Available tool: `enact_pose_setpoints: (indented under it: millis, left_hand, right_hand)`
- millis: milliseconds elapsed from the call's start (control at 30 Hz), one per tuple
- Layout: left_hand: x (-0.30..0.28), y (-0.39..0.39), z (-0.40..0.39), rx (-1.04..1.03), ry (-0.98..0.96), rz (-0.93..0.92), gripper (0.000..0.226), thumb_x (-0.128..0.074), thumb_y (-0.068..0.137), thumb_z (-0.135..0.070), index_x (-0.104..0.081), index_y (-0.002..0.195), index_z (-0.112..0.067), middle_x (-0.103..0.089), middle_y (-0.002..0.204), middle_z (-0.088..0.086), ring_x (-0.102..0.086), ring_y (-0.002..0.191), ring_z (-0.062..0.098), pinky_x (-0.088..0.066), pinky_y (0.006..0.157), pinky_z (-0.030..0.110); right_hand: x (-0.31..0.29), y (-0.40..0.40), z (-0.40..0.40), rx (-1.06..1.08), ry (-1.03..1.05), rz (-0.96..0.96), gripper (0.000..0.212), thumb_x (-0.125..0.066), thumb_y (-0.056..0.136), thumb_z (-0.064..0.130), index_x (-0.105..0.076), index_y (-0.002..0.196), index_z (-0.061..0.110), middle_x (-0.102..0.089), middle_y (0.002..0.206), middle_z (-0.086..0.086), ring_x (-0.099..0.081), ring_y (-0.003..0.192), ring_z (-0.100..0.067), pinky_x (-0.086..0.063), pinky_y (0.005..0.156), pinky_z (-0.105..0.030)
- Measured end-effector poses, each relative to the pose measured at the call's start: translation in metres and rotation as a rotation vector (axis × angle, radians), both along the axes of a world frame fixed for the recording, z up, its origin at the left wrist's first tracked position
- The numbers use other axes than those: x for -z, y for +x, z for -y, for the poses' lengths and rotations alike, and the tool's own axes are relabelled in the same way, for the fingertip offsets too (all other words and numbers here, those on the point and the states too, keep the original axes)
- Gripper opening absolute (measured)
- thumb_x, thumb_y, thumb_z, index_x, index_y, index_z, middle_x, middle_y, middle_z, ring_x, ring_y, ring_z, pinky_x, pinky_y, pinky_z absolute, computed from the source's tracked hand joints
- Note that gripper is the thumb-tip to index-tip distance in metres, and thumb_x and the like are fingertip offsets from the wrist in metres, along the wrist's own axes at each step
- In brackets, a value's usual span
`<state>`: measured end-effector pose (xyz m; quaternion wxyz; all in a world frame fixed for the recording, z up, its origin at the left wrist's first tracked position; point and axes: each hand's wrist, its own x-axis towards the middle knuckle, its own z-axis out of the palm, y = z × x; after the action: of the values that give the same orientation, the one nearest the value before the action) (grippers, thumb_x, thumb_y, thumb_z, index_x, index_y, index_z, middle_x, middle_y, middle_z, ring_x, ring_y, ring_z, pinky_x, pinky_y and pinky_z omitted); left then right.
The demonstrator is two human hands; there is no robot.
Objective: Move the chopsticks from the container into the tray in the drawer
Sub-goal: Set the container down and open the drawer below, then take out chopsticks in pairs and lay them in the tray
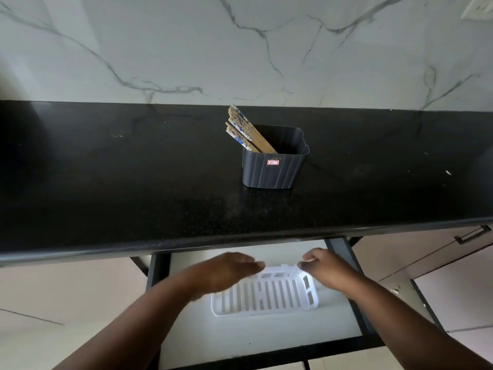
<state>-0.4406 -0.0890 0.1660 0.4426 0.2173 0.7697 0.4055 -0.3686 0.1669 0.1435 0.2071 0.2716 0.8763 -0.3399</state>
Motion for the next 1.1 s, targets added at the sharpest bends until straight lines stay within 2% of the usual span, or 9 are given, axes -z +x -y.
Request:
enact_pose_setpoints:
  millis: [100, 200, 267, 333, 433, 567, 667, 800, 1100]
  left_hand:
    - [-0.048, -0.026, -0.008, -0.175, 0.186, -0.090, 0.032, -0.055, 0.074, -0.068, -0.063, 0.095, -0.046, -0.065, 0.098, -0.024, -0.061, 0.086, -0.011, -0.042, 0.067, 0.008]
    - [-0.062, -0.062, -0.016, -0.451, 0.277, -0.195, 0.022, -0.058, 0.089, -0.050, -0.063, 0.102, -0.033, -0.063, 0.096, -0.016, -0.060, 0.080, -0.008, -0.044, 0.062, 0.010]
    - [-0.066, -0.086, -0.022, -0.616, 0.295, -0.213, 0.041, -0.055, 0.092, -0.049, -0.058, 0.124, -0.024, -0.059, 0.108, -0.008, -0.057, 0.093, 0.005, -0.045, 0.073, 0.021]
    - [-0.067, -0.106, -0.029, -0.714, 0.302, -0.199, 0.052, -0.052, 0.092, -0.053, -0.051, 0.133, -0.021, -0.053, 0.116, -0.005, -0.051, 0.104, 0.013, -0.042, 0.086, 0.030]
    - [-0.071, -0.128, -0.043, -0.815, 0.399, -0.068, 0.046, -0.049, 0.092, -0.057, -0.051, 0.127, -0.027, -0.055, 0.110, -0.012, -0.055, 0.095, 0.008, -0.042, 0.081, 0.027]
    - [-0.062, -0.151, -0.066, -0.820, 0.423, -0.004, 0.068, -0.049, 0.089, -0.061, -0.038, 0.145, -0.025, -0.035, 0.152, 0.000, -0.030, 0.140, 0.023, -0.028, 0.101, 0.034]
    - [-0.056, -0.152, -0.088, -0.788, 0.457, -0.003, 0.056, -0.054, 0.088, -0.059, -0.048, 0.134, -0.028, -0.049, 0.133, -0.013, -0.041, 0.126, 0.010, -0.030, 0.098, 0.030]
    - [-0.046, -0.142, -0.110, -0.825, 0.526, 0.002, 0.037, -0.066, 0.088, -0.036, -0.053, 0.117, -0.019, -0.068, 0.111, 0.000, -0.071, 0.079, 0.002, -0.051, 0.058, 0.013]
    - [-0.036, -0.084, -0.079, -0.795, 0.534, -0.031, 0.039, -0.066, 0.088, -0.033, -0.053, 0.123, -0.021, -0.070, 0.108, -0.003, -0.069, 0.084, 0.001, -0.050, 0.058, 0.009]
  right_hand:
    - [-0.039, -0.023, 0.000, 0.047, -0.062, -0.223, 0.008, -0.066, 0.087, 0.034, -0.070, 0.089, 0.027, -0.071, 0.091, 0.005, -0.064, 0.083, -0.012, -0.050, 0.074, -0.030]
    - [-0.072, -0.055, -0.007, 0.106, -0.083, -0.457, 0.009, -0.065, 0.085, 0.027, -0.071, 0.078, 0.030, -0.071, 0.079, 0.010, -0.064, 0.074, -0.010, -0.050, 0.071, -0.030]
    - [-0.085, -0.080, -0.016, 0.154, -0.106, -0.564, 0.006, -0.065, 0.085, 0.030, -0.069, 0.089, 0.029, -0.068, 0.083, 0.009, -0.061, 0.074, -0.012, -0.049, 0.071, -0.032]
    - [-0.093, -0.106, -0.026, 0.224, -0.123, -0.632, 0.027, -0.065, 0.086, 0.036, -0.063, 0.110, 0.024, -0.066, 0.096, 0.004, -0.061, 0.082, -0.016, -0.052, 0.076, -0.036]
    - [-0.098, -0.140, -0.038, 0.290, -0.180, -0.634, 0.053, -0.062, 0.086, 0.046, -0.051, 0.131, 0.022, -0.059, 0.130, -0.004, -0.060, 0.110, -0.023, -0.050, 0.096, -0.044]
    - [-0.095, -0.173, -0.041, 0.282, -0.344, -0.498, 0.082, -0.054, 0.084, 0.065, -0.029, 0.149, 0.023, -0.037, 0.152, -0.006, -0.043, 0.133, -0.029, -0.040, 0.106, -0.052]
    - [-0.090, -0.190, -0.037, 0.257, -0.441, -0.434, 0.085, -0.041, 0.082, 0.075, -0.026, 0.150, 0.027, -0.032, 0.155, -0.004, -0.035, 0.138, -0.029, -0.034, 0.109, -0.055]
    - [-0.085, -0.191, -0.029, 0.234, -0.513, -0.453, 0.077, -0.038, 0.085, 0.074, -0.028, 0.148, 0.031, -0.032, 0.155, -0.001, -0.033, 0.139, -0.026, -0.030, 0.112, -0.052]
    - [-0.075, -0.126, 0.000, 0.184, -0.534, -0.522, 0.067, -0.042, 0.090, 0.065, -0.029, 0.147, 0.032, -0.039, 0.150, 0.003, -0.037, 0.136, -0.020, -0.030, 0.106, -0.036]
